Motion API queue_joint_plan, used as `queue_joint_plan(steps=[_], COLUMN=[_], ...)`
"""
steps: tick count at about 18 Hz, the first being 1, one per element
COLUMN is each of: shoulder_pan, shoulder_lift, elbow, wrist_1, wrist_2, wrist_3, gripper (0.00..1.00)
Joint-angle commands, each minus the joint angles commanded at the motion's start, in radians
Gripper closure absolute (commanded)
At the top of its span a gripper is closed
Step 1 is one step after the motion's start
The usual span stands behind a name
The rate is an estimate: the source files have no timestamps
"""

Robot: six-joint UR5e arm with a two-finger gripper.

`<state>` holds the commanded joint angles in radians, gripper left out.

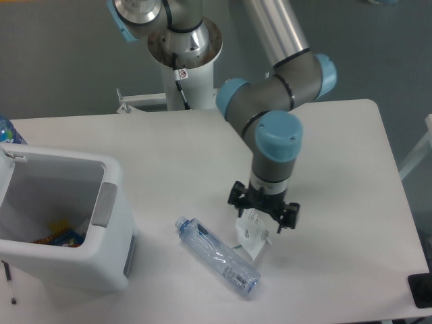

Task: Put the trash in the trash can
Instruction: 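Move the open gripper down over the white paper piece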

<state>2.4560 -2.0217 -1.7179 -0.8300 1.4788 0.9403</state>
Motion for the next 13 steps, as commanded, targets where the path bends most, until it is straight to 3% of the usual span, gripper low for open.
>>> queue_joint_plan(steps=[9, 11, 13], shoulder_pan=[-0.009, -0.009, -0.009], shoulder_lift=[-0.038, -0.038, -0.040], elbow=[0.008, 0.012, 0.014], wrist_1=[0.025, 0.025, 0.025], wrist_2=[0.009, 0.009, 0.009], wrist_3=[0.000, -0.002, -0.002], gripper=[0.00, 0.26, 0.66])
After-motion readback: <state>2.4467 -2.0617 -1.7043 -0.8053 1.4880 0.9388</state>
